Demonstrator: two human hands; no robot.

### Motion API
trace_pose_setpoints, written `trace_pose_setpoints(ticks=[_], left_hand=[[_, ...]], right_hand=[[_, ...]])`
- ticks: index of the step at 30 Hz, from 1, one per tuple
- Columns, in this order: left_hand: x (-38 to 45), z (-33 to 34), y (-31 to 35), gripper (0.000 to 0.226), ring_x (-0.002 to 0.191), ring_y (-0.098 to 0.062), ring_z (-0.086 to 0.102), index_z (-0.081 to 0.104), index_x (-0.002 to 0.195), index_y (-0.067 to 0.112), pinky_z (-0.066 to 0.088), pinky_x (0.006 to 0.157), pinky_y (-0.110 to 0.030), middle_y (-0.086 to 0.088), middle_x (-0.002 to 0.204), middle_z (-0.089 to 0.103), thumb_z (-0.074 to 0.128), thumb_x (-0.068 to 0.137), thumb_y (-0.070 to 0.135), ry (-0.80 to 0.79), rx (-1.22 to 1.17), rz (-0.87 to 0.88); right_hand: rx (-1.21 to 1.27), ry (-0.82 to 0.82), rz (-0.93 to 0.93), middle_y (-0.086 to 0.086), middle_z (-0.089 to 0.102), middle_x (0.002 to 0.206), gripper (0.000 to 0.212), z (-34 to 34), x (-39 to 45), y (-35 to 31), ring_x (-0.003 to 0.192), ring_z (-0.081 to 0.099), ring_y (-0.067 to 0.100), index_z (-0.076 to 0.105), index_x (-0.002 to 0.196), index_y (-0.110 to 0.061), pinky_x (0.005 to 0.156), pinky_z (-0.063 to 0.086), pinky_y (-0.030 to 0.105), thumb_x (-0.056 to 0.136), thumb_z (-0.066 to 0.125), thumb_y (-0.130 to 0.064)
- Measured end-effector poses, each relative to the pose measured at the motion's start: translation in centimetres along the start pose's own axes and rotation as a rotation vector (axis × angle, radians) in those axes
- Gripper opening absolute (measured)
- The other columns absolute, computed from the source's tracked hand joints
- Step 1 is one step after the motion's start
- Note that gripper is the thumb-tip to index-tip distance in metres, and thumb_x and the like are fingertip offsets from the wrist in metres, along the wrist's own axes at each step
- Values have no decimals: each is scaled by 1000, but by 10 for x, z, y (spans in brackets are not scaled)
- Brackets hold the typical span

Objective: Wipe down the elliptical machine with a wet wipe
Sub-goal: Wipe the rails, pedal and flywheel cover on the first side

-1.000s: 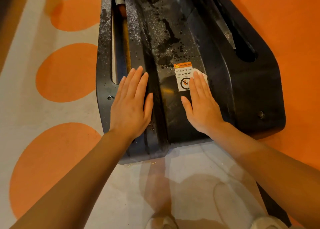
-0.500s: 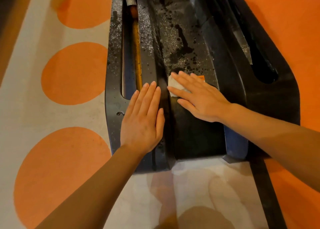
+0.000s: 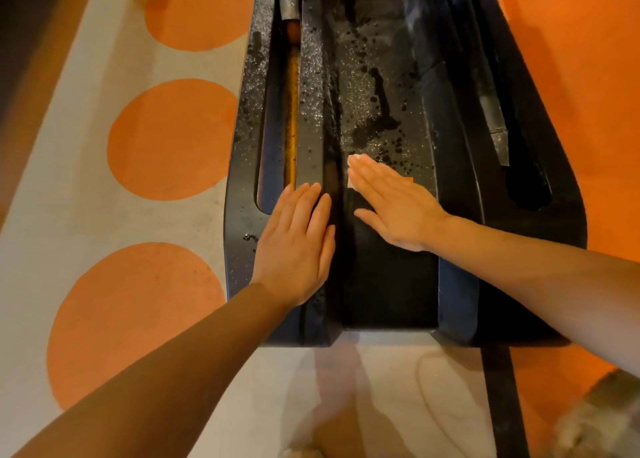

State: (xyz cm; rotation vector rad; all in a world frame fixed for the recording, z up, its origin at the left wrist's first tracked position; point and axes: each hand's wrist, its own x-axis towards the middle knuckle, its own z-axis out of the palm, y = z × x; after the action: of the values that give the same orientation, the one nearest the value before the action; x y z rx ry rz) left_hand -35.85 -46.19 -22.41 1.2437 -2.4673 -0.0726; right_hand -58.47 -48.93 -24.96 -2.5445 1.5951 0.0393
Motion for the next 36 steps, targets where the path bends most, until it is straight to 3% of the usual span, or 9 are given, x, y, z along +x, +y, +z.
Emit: trace_pose_setpoints(ticks=[2,5,9,13,21,24,28,32,36], left_hand=[[15,-1,1,46,131,-35,49,54,134,-2,27,118,-50,-21,137,54,38,103,26,15,3,-28],[27,2,0,52,143,-30,36,45,144,-3,18,123,-42,-19,151,43,34,103,28,13,-19,-155],[21,9,0,53,144,-30,34,43,144,-6,18,123,-41,-20,152,41,34,101,24,39,-55,-131],[20,7,-1,53,145,-29,33,43,144,-5,21,122,-43,-19,153,39,34,101,24,35,-75,-138],[21,6,0,53,146,-29,32,42,144,-5,25,120,-46,-19,153,39,35,99,22,15,-86,-142],[22,6,-1,54,146,-29,31,41,145,-4,24,121,-45,-19,154,39,34,99,23,-3,-80,-148],[22,5,-1,55,146,-28,30,41,146,-3,21,122,-42,-18,154,38,34,99,24,-14,-82,-162],[21,6,-1,55,145,-30,33,42,146,-3,21,122,-42,-18,154,38,34,99,25,-19,-92,-171],[20,8,-2,57,146,-30,32,40,147,-2,24,120,-46,-18,155,36,32,99,27,-46,-99,-170]], right_hand=[[17,25,98,9,7,163,75,-5,19,11,151,2,21,15,154,-6,123,8,35,96,7,-53],[80,16,123,10,10,163,76,-10,29,17,151,3,21,18,154,-6,123,8,36,95,6,-53],[52,3,-87,12,14,162,66,-1,-2,1,150,6,23,22,153,-5,123,11,38,100,22,-45],[-72,-22,-229,13,14,161,64,2,-23,-3,150,10,24,23,152,-6,120,14,39,102,21,-45],[74,-6,94,11,8,163,68,-14,54,22,151,2,23,15,154,-5,123,10,40,99,8,-45],[97,-13,167,11,5,163,59,-16,70,20,151,-1,22,14,155,-6,123,8,40,105,19,-36],[64,7,99,11,10,163,60,-12,44,5,151,3,23,17,154,-6,123,4,36,101,11,-35],[30,-9,-18,12,12,162,57,-5,-8,-16,151,6,23,19,153,-5,122,11,37,103,22,-32],[60,-57,-2,7,8,163,58,-4,-17,-23,151,1,18,15,154,-9,123,8,36,102,22,-33]])
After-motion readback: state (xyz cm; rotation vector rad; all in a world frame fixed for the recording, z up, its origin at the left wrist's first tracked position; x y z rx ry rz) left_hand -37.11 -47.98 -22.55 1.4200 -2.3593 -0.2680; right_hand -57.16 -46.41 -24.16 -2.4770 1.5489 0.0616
